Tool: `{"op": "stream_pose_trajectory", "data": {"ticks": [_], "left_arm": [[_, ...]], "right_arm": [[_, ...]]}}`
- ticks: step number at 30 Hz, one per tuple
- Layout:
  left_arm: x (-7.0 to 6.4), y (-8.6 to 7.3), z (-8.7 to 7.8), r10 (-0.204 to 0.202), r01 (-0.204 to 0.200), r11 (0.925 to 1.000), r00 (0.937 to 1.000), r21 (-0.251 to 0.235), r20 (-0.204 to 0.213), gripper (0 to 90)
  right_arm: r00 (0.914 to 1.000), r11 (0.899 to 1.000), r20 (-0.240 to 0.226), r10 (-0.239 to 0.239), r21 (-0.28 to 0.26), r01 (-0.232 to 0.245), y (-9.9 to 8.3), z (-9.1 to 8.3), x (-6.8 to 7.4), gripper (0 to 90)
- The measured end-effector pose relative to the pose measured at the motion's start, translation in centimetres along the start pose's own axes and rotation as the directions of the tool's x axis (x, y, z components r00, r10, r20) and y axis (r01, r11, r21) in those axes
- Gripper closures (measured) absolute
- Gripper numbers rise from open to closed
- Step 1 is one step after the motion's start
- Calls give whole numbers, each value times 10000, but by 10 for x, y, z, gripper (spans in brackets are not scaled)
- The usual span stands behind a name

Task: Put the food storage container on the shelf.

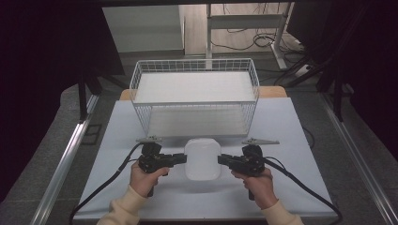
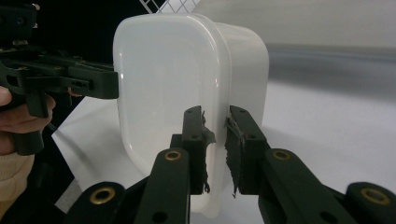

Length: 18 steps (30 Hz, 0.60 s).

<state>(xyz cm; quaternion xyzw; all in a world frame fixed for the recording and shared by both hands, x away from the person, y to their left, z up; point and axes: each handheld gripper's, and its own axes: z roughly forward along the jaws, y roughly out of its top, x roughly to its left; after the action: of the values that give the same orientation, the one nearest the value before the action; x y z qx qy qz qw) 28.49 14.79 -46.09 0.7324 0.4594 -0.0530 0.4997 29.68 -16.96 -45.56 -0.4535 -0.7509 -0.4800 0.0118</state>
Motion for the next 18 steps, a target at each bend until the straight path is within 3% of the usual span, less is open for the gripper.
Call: {"op": "stream_pose_trajectory", "data": {"ticks": [9,18], "left_arm": [[-7,16,-8,347,-347,9990,9994,-276,-13,808],[-19,41,-21,822,-832,9944,9965,-653,-177,808]], "right_arm": [[9998,9997,-74,-175,-198,173,14,-2,1,777],[9977,9955,0,-672,-662,670,40,-15,11,778]]}}
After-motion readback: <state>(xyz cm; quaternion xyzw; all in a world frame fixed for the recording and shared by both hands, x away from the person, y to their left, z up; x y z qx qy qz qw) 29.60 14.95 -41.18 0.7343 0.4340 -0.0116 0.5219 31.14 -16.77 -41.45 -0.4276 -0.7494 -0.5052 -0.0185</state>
